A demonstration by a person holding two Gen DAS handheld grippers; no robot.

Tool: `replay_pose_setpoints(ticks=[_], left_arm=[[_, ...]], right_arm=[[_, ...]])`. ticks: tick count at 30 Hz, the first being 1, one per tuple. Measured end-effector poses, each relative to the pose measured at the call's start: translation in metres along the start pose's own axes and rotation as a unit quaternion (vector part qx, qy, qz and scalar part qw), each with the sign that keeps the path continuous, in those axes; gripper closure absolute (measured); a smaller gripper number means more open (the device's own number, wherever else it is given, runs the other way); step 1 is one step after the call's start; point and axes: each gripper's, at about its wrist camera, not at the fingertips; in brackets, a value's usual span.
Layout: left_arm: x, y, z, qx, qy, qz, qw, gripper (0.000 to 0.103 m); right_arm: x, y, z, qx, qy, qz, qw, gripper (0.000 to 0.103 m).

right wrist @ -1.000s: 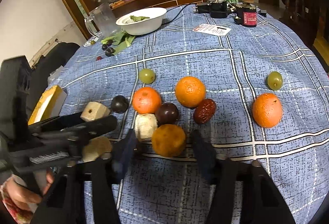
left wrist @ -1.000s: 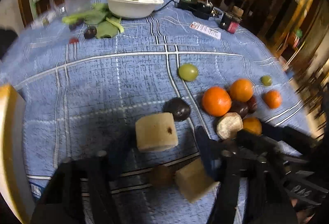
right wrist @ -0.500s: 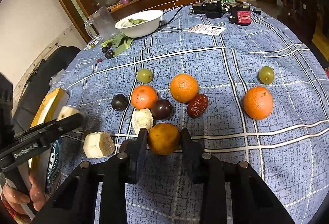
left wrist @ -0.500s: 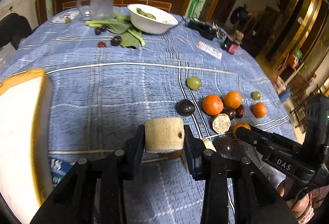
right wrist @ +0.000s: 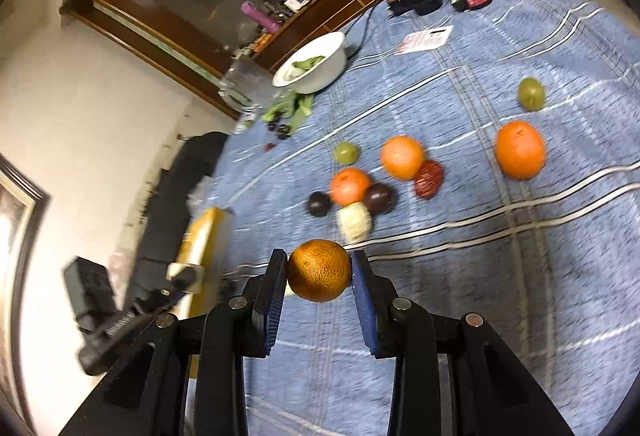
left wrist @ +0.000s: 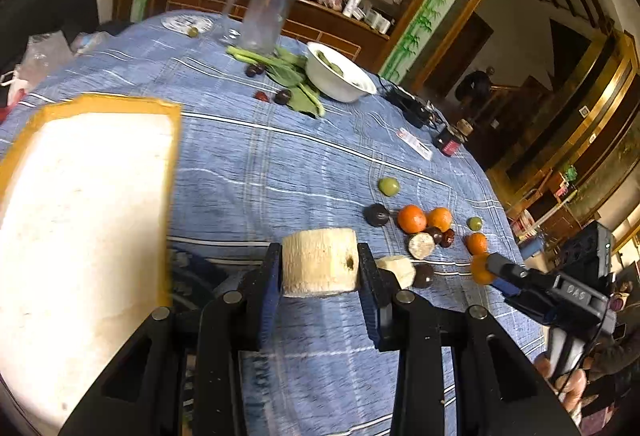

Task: Organize fruits
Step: 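Carry the cube and orange to the foam tray and release both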

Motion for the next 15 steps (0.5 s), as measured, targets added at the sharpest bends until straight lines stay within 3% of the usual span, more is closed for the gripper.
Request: replay_pose_setpoints(ticks=[8,11,15], left_arm=[[-0.004,-0.081,-0.041,0.109,0.032,-0.035,0.9929,0.068],[-0.009,-0.116,-0.055,0.176,0.040,-0.047,0.9825,0.068],[-0.018,-0.146,-0.057,0.235,0.037,-0.052,0.9698,0.068]], right_arm=[[-0.024,-0.088,0.066,0.048,-0.075,-0.065,0.994,0.068],[-0.044,-0.124,0.113,0.059,-0.120,-0.100,0.986,0.067],[-0.078,-0.155,0.169,0.067,-0.173,-0.132,0.974,0.067]])
Point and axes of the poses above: each gripper's, at about its wrist camera, not at the fingertips, and z roughly the way its jaws point, y to its right, x to its top, and after that the axes turned 13 degrees about x, right-handed
